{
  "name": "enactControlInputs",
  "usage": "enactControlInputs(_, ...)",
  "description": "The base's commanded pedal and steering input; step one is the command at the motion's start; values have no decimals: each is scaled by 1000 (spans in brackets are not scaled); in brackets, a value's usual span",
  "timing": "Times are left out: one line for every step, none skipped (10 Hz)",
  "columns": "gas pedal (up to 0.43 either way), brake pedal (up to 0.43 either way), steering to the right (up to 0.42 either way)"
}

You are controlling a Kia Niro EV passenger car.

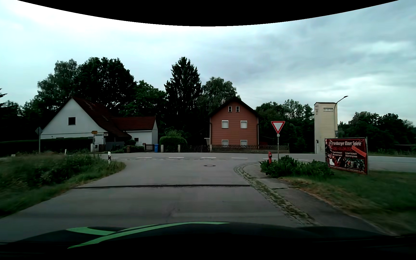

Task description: Follow the waypoints while adhering to traffic rules and regulations

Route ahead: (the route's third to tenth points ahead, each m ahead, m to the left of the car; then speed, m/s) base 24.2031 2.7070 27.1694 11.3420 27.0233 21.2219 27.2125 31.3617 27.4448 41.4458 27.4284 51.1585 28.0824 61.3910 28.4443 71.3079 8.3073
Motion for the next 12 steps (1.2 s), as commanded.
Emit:
enactControlInputs(0,262,-1)
enactControlInputs(0,268,-1)
enactControlInputs(0,268,-1)
enactControlInputs(0,274,-2)
enactControlInputs(0,274,-2)
enactControlInputs(0,274,-2)
enactControlInputs(0,274,-2)
enactControlInputs(0,274,-3)
enactControlInputs(0,280,-3)
enactControlInputs(0,287,-4)
enactControlInputs(0,287,-6)
enactControlInputs(0,287,-7)
